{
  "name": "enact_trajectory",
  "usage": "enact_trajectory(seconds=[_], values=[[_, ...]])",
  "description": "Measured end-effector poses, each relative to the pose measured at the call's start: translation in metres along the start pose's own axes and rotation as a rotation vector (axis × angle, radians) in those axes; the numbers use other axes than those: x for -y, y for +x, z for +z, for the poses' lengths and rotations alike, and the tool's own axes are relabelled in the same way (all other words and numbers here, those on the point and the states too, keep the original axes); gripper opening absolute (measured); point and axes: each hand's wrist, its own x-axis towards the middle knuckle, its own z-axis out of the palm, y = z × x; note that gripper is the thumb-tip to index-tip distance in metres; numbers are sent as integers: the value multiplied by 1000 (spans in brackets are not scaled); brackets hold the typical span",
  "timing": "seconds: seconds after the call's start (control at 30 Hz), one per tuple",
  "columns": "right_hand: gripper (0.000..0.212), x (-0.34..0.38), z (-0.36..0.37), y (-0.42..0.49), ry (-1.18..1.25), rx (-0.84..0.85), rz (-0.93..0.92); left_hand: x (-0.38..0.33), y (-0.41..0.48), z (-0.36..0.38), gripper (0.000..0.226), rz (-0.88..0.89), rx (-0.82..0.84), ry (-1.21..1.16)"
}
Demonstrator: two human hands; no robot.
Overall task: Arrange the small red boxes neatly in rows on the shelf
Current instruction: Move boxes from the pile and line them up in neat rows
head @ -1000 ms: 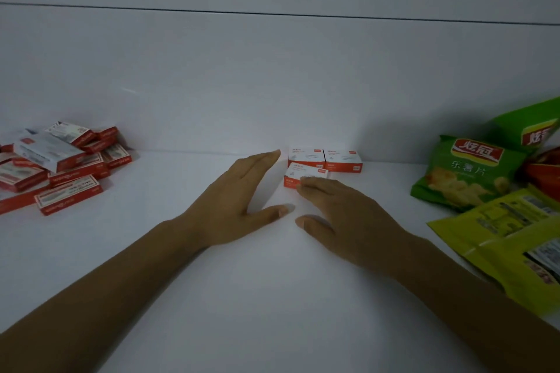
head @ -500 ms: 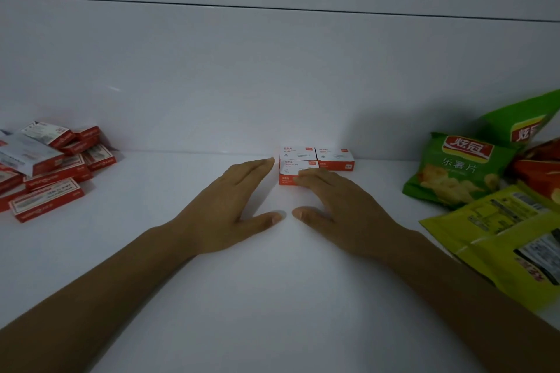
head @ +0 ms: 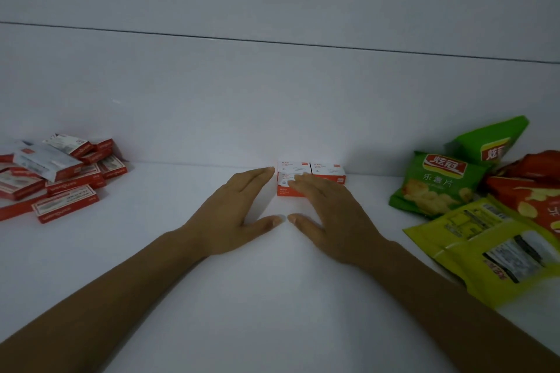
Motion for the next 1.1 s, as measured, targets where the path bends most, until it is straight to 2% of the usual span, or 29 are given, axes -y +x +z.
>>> enact_trajectory(seconds=[0.23,0.37,0.6,0.77,0.87,1.0,1.1], values=[[57,16,-14,-5,-197,-10,-24,-3,8,-16,79,80,-34,223],[58,43,-19,11,-136,-23,-50,16,1,-51,76,123,-50,337],[54,127,20,64,34,-82,-166,78,-75,-103,70,10,-19,370],[56,208,56,112,19,-45,-274,135,-138,-149,71,-130,-45,417],[56,251,80,134,-73,-70,-342,168,-172,-168,72,-175,-64,408],[59,290,107,148,-86,-90,-293,197,-200,-181,72,-157,-46,393],[59,299,124,151,10,-67,-257,209,-208,-180,74,-160,-86,310]])
